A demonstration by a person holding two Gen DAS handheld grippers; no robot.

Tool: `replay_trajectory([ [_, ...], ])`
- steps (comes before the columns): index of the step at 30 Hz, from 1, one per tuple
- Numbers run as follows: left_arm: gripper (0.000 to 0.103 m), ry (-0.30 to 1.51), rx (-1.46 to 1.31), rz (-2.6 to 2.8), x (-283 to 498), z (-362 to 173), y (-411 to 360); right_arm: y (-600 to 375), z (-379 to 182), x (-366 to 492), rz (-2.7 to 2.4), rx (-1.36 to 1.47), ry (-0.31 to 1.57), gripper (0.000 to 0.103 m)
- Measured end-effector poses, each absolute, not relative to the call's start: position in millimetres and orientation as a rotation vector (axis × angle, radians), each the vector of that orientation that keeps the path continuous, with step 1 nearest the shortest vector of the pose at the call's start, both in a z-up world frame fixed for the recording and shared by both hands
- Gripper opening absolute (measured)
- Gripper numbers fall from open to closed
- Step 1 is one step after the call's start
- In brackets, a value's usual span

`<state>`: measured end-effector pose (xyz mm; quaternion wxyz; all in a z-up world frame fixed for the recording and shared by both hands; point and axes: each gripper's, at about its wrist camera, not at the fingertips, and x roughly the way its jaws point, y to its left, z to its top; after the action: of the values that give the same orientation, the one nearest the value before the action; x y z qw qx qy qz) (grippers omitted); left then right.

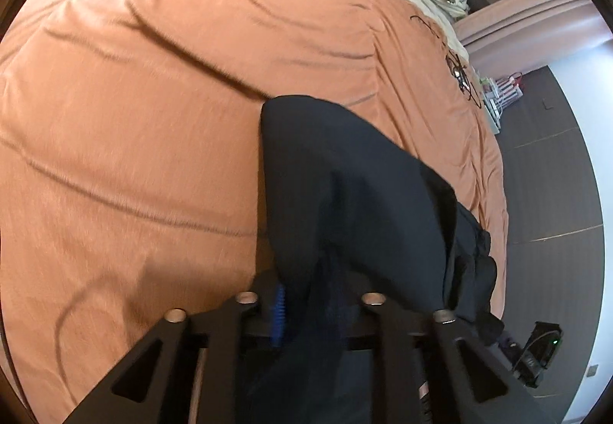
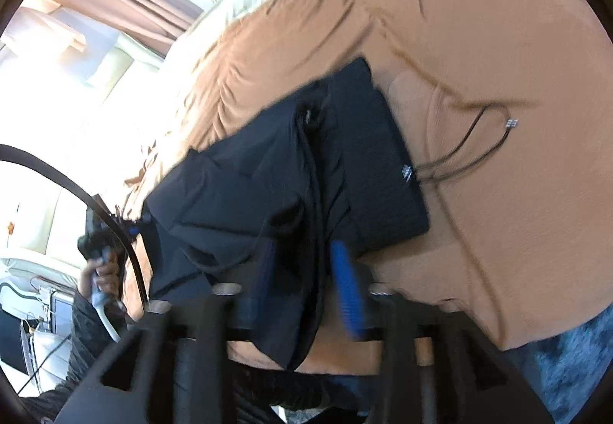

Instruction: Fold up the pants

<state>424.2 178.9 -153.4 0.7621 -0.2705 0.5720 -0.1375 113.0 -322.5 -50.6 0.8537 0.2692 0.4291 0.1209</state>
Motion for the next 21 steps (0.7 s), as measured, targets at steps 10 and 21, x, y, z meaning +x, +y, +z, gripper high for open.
replay_trajectory([
  [10, 0.05, 1.234, -0.629, -0.251, 372, -158, 193, -343, -40, 180, 0.32, 0.534, 0.903, 0.051],
  [21, 0.05, 1.238, -0.745, -0.172, 307, -177, 211, -292, -67, 227, 0.371, 0.509, 0.976, 0.051],
])
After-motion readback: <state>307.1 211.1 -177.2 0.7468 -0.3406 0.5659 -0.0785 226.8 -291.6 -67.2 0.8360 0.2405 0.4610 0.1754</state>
